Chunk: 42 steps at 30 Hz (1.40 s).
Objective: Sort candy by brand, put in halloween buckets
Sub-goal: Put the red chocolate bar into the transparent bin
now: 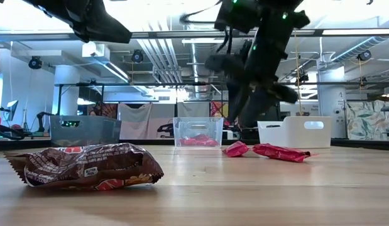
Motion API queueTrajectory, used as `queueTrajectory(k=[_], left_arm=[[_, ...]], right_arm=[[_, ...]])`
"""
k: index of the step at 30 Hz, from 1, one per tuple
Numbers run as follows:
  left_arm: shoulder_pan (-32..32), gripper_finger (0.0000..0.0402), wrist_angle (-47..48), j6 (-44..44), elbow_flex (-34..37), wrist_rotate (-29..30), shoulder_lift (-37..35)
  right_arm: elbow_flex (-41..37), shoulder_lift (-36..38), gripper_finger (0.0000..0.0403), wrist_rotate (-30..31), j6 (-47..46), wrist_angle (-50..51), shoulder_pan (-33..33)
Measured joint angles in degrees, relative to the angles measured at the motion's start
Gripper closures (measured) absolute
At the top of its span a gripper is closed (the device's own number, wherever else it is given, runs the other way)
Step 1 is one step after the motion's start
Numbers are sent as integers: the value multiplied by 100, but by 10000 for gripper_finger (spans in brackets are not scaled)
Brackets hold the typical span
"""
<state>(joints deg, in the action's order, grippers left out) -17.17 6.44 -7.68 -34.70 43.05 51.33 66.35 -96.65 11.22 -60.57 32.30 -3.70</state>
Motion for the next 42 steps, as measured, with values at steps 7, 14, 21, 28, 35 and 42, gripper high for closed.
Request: queueTrajectory(k=[7,14,21,28,35,42], left_arm=[[0,229,0,-9,46,4,2],[0,229,-5,-31,90,8,2],[0,229,-19,-52,184,13,9],[0,229,-74,-139,303,13,9],[0,229,-88,-188,326,13,11],[0,229,-191,-208,305,12,11]], right_arm=[[277,-553,244,-121,93,89,0],[450,-990,224,-270,258,102,76],[470,-1065,251,-271,360,23,114],[652,-1050,332,-271,625,50,111],[983,-1014,377,-273,1087,59,111],[1849,-909,378,15,2244,29,548]])
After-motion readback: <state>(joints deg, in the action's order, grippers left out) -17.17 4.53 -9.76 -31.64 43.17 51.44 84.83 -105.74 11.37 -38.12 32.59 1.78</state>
